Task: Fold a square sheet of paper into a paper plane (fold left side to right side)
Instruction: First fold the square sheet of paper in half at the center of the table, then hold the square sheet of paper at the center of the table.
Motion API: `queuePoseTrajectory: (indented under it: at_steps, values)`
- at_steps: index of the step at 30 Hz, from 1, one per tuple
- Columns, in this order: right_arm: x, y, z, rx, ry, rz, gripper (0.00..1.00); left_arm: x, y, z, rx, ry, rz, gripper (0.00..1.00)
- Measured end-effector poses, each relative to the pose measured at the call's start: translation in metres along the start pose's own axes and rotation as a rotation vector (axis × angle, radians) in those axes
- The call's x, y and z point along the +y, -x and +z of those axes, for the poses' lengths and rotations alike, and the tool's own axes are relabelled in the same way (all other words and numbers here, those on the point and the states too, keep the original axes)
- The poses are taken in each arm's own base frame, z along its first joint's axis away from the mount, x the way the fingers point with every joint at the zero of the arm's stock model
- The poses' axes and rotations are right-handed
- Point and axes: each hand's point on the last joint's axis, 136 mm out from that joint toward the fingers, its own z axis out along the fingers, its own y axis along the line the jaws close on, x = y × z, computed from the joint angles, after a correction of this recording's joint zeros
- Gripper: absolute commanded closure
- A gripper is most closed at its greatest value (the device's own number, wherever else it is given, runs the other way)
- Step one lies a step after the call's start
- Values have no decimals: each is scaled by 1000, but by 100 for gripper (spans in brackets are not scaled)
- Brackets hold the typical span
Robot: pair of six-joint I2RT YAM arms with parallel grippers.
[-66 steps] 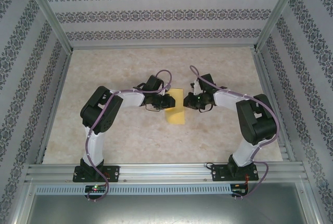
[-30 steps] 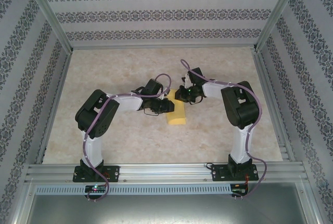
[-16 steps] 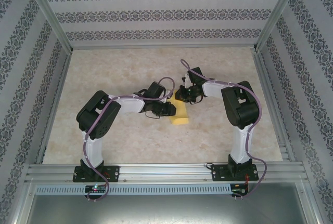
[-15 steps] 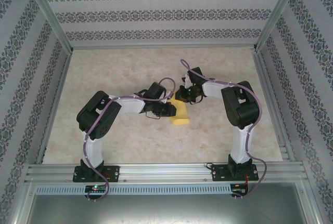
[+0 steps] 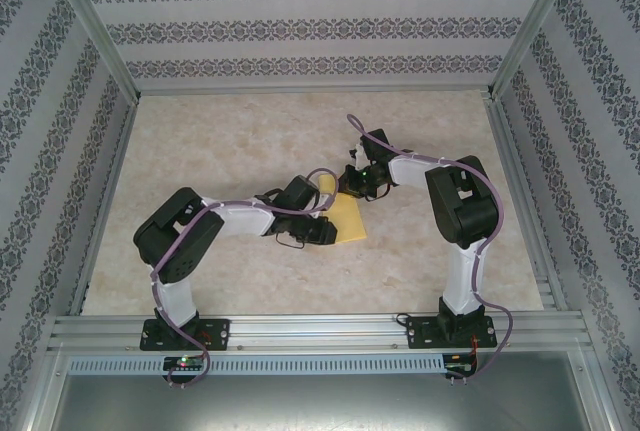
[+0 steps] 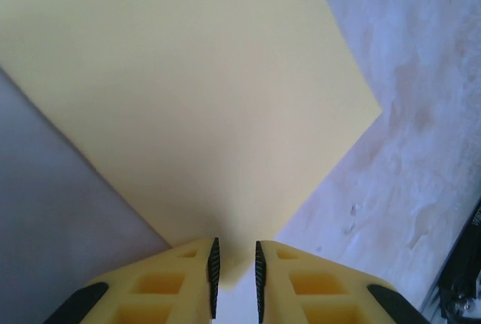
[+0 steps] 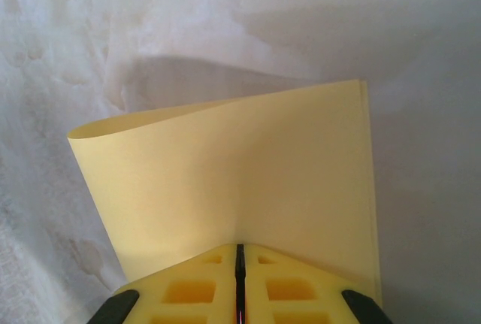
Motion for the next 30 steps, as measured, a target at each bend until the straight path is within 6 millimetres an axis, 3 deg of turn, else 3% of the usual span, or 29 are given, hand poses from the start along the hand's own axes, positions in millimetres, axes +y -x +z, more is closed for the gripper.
queuePoseTrajectory:
  at_steps: [5, 9, 13, 17, 22, 30]
  values:
    - [0, 0, 0, 1, -1, 1, 90, -3, -9, -4, 11, -11, -10, 76]
    - [0, 0, 0, 1, -1, 0, 90, -12, -5, -12, -4, -35, 0, 76]
    - [0, 0, 0, 0, -1, 0, 90, -23, 8, -30, -49, -76, -3, 76]
    - [0, 0, 0, -1, 0, -1, 89, -16, 42, -40, -108, -90, -31, 77]
    - [0, 1, 0, -3, 0, 0, 89, -12, 76, -22, -122, -96, -38, 77]
    - [0, 2, -2, -12, -2, -4, 89, 11, 70, 6, -66, -62, -79, 77]
